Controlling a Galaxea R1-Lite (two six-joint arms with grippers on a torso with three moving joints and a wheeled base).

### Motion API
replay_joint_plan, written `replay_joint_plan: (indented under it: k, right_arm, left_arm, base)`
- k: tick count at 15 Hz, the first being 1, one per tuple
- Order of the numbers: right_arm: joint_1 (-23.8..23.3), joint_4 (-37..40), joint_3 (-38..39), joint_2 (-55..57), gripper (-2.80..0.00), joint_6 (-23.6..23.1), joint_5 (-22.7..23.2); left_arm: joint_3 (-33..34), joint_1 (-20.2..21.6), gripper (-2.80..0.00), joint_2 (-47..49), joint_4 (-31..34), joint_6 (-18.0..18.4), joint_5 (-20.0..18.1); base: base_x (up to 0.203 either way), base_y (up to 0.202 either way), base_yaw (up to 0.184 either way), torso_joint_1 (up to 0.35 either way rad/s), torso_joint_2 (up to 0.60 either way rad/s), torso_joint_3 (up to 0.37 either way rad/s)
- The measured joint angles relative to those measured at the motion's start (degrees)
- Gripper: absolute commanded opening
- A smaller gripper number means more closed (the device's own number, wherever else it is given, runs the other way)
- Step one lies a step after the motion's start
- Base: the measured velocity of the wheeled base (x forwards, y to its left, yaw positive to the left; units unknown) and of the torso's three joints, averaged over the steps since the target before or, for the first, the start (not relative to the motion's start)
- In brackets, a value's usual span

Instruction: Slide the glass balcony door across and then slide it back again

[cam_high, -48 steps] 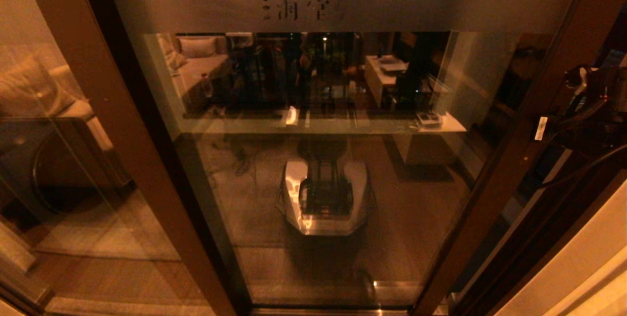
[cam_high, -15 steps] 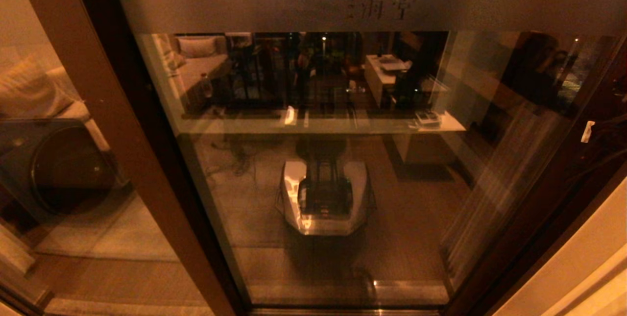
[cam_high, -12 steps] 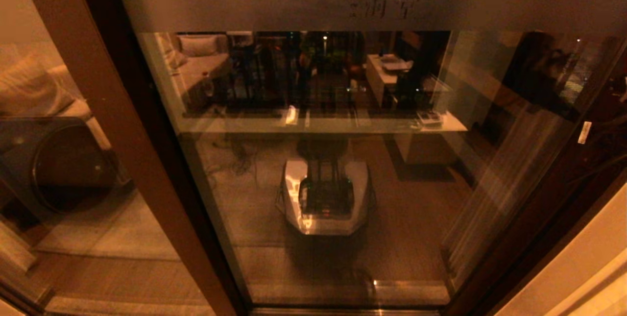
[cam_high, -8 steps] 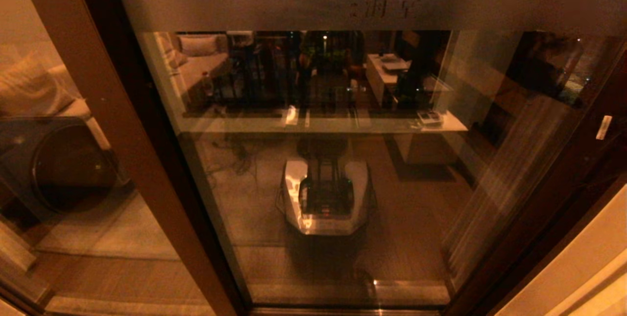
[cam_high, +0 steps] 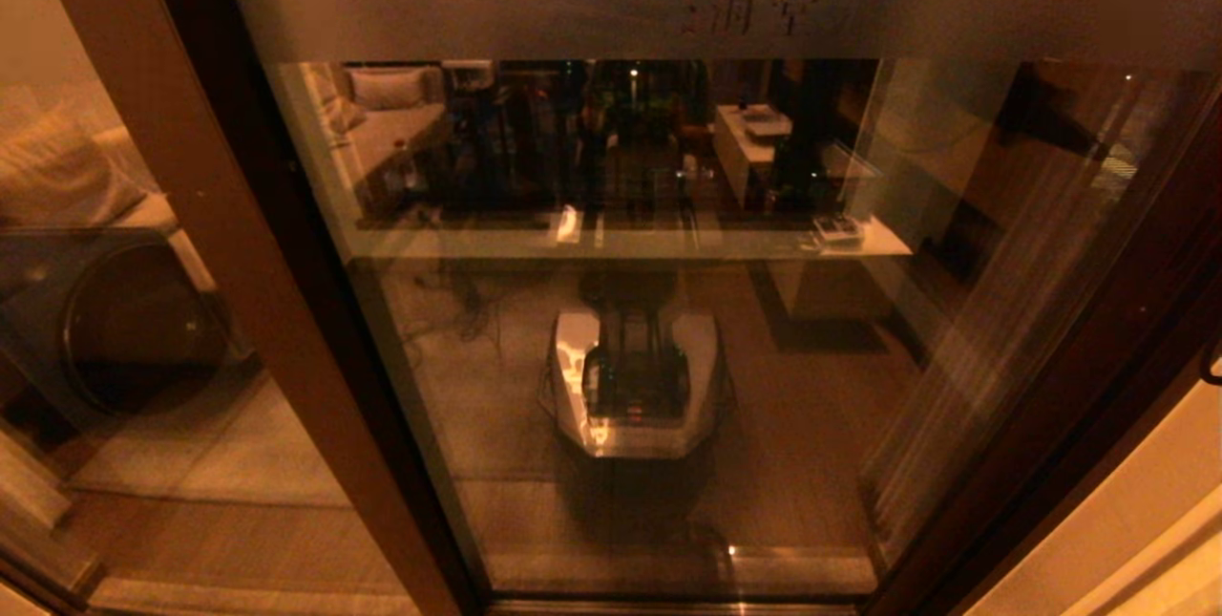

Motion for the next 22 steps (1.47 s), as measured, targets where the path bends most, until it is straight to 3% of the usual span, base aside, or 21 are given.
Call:
replay_joint_plan:
  k: [10, 17, 22]
  right_arm:
    - [-6.8, -0.1, -8.0, 10.5, -2.80, -2.3, 1.0]
    - [-6.5, 0.0, -10.5, 15.1, -2.80, -2.2, 1.8]
    - [-7.0, 0.0, -8.5, 12.4, -2.80, -2.0, 8.2]
  left_arm:
    - [0.0, 0.0, -2.80, 0.0, 0.0, 0.0, 0.0]
    - [0.0, 0.0, -2.80, 0.0, 0.0, 0.0, 0.0]
    - [0.0, 0.0, -2.80, 0.0, 0.0, 0.0, 0.0]
  base:
    - [0.000, 0.000, 0.000, 0.000, 0.00, 0.000]
    - [0.000, 0.000, 0.000, 0.000, 0.00, 0.000]
    - [0.000, 0.000, 0.000, 0.000, 0.00, 0.000]
